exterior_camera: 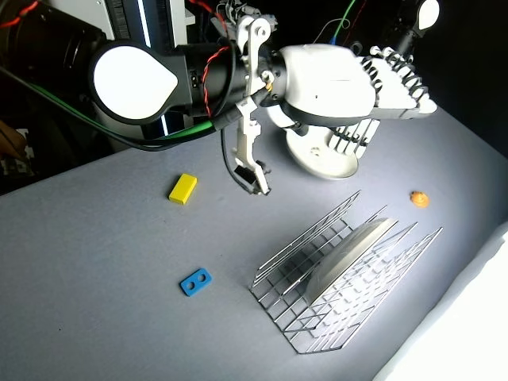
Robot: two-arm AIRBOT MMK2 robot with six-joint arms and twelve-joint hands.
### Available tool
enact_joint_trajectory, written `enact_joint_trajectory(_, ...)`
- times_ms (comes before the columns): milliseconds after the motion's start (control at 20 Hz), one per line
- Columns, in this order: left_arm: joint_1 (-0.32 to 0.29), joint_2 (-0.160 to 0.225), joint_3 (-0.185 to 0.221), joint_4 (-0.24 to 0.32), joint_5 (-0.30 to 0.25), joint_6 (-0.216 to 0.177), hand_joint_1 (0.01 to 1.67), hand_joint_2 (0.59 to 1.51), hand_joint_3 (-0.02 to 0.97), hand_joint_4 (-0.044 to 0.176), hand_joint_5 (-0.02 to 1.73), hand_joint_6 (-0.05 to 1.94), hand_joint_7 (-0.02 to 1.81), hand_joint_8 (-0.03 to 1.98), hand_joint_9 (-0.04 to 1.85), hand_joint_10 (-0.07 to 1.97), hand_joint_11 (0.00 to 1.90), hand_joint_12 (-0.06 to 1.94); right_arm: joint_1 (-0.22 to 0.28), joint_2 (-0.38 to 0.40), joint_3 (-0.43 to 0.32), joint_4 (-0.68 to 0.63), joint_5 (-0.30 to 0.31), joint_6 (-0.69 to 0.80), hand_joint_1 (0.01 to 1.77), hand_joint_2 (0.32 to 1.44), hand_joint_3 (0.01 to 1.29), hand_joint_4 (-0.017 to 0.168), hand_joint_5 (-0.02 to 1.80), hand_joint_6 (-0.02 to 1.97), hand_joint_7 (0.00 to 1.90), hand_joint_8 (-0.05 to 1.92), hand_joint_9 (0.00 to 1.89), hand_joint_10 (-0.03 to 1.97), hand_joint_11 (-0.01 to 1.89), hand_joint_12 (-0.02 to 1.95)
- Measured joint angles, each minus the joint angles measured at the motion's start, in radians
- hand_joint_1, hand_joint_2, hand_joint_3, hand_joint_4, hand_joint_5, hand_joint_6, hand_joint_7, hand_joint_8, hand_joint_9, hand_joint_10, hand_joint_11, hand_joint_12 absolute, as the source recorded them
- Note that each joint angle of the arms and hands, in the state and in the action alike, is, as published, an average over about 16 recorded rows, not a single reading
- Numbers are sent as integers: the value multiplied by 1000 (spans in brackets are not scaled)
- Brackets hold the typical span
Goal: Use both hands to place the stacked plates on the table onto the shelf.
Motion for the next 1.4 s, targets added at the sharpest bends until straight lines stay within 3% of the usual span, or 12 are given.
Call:
enact_joint_trajectory(400, 51, 4, -20, -49, 12, -13, 23, 1189, 7, -4, 36, -26, 1, -5, -26, -48, 32, 40, -119, -98, -8, 96, -16, -280, 1133, 839, 11, 4, 21, 19, 21, 9, 21, 13, 21, 2)
enact_joint_trajectory(850, 75, 6, -29, -80, 12, -14, 23, 1195, 8, -7, 36, -27, 0, -8, -26, -49, 32, 42, -208, -276, 80, 227, -49, -499, 1182, 865, 12, 4, 22, 19, 22, 9, 17, 13, 22, 14)
enact_joint_trajectory(1150, 85, 7, -32, -93, 10, -14, 22, 1197, 8, -7, 37, -28, 0, -10, -25, -50, 32, 42, -233, -375, 156, 270, -63, -557, 1189, 905, 12, 4, 113, 19, 117, 8, 102, 21, 27, 371)
enact_joint_trajectory(1400, 91, 7, -32, -101, 8, -13, 23, 1197, 9, -8, 39, -28, 0, -11, -26, -50, 32, 42, -241, -430, 200, 290, -62, -577, 1189, 955, 11, 1, 335, 40, 352, 15, 336, 44, 131, 729)
